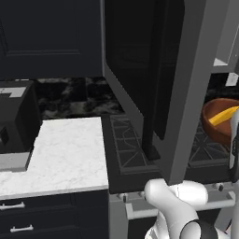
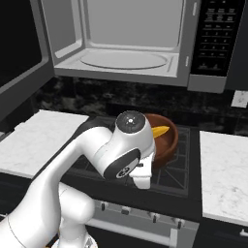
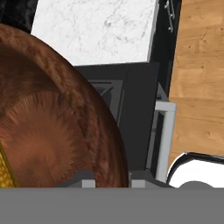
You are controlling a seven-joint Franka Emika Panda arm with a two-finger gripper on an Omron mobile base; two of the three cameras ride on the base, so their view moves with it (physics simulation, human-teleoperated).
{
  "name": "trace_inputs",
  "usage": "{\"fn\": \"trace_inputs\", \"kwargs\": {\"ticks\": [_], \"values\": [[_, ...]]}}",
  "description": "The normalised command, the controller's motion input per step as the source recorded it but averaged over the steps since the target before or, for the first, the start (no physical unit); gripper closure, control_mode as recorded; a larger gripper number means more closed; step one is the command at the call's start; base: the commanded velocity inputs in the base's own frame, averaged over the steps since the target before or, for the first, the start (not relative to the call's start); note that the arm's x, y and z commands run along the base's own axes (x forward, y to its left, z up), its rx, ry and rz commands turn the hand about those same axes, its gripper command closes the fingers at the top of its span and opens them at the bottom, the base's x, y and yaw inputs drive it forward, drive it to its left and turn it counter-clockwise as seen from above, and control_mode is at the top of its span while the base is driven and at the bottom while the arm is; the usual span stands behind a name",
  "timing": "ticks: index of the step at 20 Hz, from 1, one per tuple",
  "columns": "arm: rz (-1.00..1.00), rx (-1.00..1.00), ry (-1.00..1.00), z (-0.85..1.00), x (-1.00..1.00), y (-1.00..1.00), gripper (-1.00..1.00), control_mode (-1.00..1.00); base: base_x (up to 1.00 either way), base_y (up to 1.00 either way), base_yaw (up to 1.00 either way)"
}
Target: Pick the corn from the sink and place it in the bowl. Then pick the bowl and place it in the microwave. Then close the microwave door and press the start button.
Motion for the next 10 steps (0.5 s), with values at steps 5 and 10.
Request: {"fn": "trace_inputs", "kwargs": {"ticks": [5, 10], "values": [[0.0, 0.0, 0.0, 0.0, 0.0, 0.0, 1.0, 1.0, 0.55, 0.0, 0.0], [0.0, 0.01, 0.0, 0.0, 0.0, -0.02, 1.0, -1.0, 0.1, 0.0, 0.0]]}}
